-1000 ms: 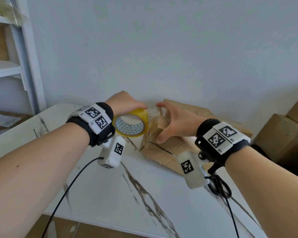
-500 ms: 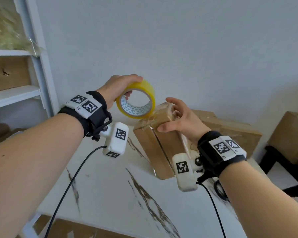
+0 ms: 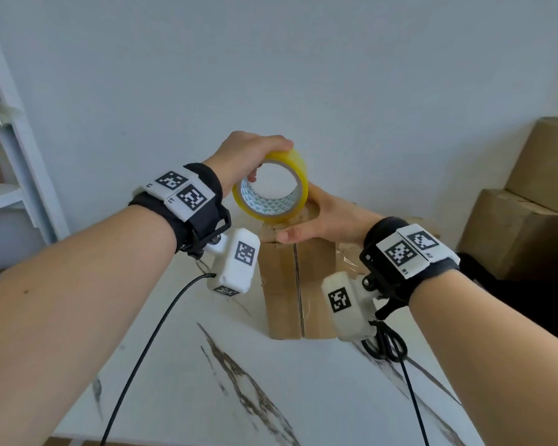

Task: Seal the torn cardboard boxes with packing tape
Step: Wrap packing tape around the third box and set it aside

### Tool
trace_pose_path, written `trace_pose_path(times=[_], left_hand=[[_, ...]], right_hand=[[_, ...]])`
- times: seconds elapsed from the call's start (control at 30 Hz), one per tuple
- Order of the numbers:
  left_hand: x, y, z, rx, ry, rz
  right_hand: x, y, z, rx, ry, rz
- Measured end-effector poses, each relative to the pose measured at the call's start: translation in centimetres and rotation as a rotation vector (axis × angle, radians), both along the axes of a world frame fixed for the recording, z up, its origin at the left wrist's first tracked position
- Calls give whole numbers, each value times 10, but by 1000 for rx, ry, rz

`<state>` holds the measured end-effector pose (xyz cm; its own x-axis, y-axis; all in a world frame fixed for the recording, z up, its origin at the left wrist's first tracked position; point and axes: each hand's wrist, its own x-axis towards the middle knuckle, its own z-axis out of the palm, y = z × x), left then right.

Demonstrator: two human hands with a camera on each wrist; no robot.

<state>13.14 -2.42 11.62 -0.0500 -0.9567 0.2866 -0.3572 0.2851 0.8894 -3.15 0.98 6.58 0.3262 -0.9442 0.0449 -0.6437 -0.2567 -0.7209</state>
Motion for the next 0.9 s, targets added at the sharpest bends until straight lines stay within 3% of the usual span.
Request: trace_pose_path(times=[0.17,0.33,0.6,0.73,0.9], left_hand=[[-6,-1,11,43,-123,-17],[0,-4,24,25,-414,72],[8,-10,7,116,-575,56],[15,-10,-2,116,-778,113],[19,-11,-22,148,-785,131]], right_hand=[[-15,4,-2,86,29,-44],[-29,7,-6,144,9,-73],[-37,7,-9,176,-5,-64],[-41,5,-12,167,-3,-63],[-41,6,-13,162,2,-58]])
